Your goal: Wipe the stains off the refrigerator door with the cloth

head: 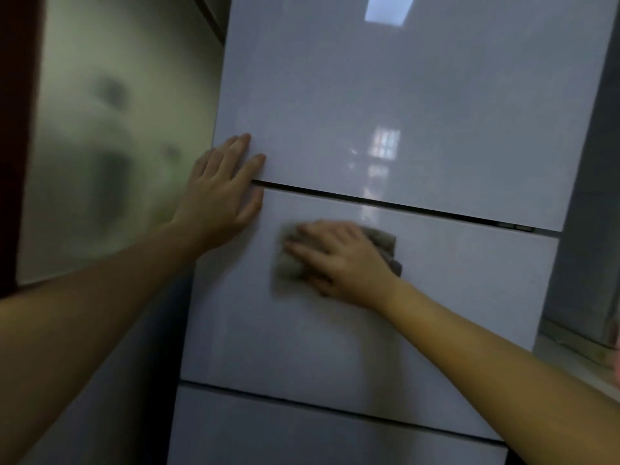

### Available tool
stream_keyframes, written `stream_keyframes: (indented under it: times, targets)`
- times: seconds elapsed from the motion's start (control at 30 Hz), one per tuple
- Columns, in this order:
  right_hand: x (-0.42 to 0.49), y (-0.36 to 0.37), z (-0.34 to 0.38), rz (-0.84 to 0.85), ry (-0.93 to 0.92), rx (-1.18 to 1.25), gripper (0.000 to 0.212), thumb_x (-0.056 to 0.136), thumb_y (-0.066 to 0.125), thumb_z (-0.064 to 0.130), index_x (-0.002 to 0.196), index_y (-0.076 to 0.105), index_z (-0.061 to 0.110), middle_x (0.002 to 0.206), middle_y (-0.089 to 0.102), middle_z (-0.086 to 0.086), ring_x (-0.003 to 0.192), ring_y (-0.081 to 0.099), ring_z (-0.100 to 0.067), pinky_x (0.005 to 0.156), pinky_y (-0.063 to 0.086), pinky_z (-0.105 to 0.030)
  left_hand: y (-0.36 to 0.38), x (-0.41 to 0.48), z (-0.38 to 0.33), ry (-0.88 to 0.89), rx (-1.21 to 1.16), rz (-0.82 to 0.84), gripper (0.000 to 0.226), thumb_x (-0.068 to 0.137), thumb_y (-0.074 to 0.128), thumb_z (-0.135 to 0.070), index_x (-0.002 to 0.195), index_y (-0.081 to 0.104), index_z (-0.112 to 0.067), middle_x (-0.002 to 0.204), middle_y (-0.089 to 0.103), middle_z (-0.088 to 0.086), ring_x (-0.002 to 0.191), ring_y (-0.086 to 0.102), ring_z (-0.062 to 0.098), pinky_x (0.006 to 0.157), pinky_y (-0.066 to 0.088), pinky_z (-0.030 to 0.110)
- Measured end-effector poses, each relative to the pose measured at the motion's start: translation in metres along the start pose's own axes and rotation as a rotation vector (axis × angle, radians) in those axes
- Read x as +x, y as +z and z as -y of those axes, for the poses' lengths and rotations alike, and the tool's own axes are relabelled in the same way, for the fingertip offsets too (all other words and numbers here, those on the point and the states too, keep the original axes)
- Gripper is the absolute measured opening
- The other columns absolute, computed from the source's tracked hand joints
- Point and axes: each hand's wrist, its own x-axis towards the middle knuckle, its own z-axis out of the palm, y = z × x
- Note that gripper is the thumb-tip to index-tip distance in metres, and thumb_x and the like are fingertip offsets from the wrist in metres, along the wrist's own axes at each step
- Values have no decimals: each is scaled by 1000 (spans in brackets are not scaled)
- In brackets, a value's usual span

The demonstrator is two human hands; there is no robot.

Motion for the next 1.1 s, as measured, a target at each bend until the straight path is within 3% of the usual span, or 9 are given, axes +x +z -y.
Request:
stream_keyframes:
  times: [0.1, 0.2, 0.27, 0.4, 0.7, 0.9, 1.1]
  targets:
    - [26, -14, -19, -105, 220, -51, 51, 85, 71, 35, 134, 65, 22, 137, 61, -14, 118, 60, -37, 94, 44, -44, 7, -45, 5, -105, -9, -45, 57, 99, 42, -41, 145, 48, -6, 160, 34, 22, 142, 41, 41, 109, 37, 50]
    - [49, -12, -21, -140, 304, -87, 51, 85, 70, 33, 134, 65, 22, 138, 59, -14, 119, 57, -37, 94, 42, -44, 24, -82, -1, -89, -30, -58, 58, 99, 44, -40, 145, 48, -4, 159, 35, 24, 143, 40, 39, 113, 38, 51]
    - [55, -3, -10, -145, 247, -84, 51, 86, 70, 32, 135, 64, 21, 139, 58, -15, 120, 56, -37, 95, 41, -45, 33, -92, 0, -81, -41, -38, 61, 100, 44, -40, 150, 43, -6, 162, 32, 22, 148, 35, 38, 118, 35, 53]
    - [49, 9, 10, -36, -149, -44, 44, 94, 63, 32, 135, 64, 18, 137, 61, -15, 119, 59, -36, 94, 47, -46, 39, -93, 7, -48, -50, -38, 63, 101, 44, -41, 153, 39, -7, 164, 28, 21, 152, 30, 36, 121, 32, 52]
    - [58, -21, -36, -121, 157, -128, 49, 90, 66, 34, 137, 62, 18, 137, 59, -16, 119, 58, -38, 92, 43, -45, 26, -79, 6, -68, -40, -102, 57, 99, 45, -41, 142, 51, -5, 156, 41, 24, 139, 40, 38, 111, 39, 51]
    - [71, -38, -78, -224, 142, -94, 39, 92, 71, 29, 129, 69, 14, 129, 64, -17, 111, 58, -34, 85, 46, -43, 12, -17, -5, -85, -67, -159, 55, 97, 46, -40, 144, 52, -11, 159, 38, 21, 146, 37, 35, 116, 36, 52]
    - [148, -83, -178, -330, 263, -70, 39, 91, 73, 23, 129, 69, 12, 127, 65, -19, 111, 60, -36, 89, 45, -41, -23, 129, 3, -122, -111, -221, 52, 98, 48, -38, 142, 54, -12, 158, 40, 19, 146, 38, 35, 118, 34, 54]
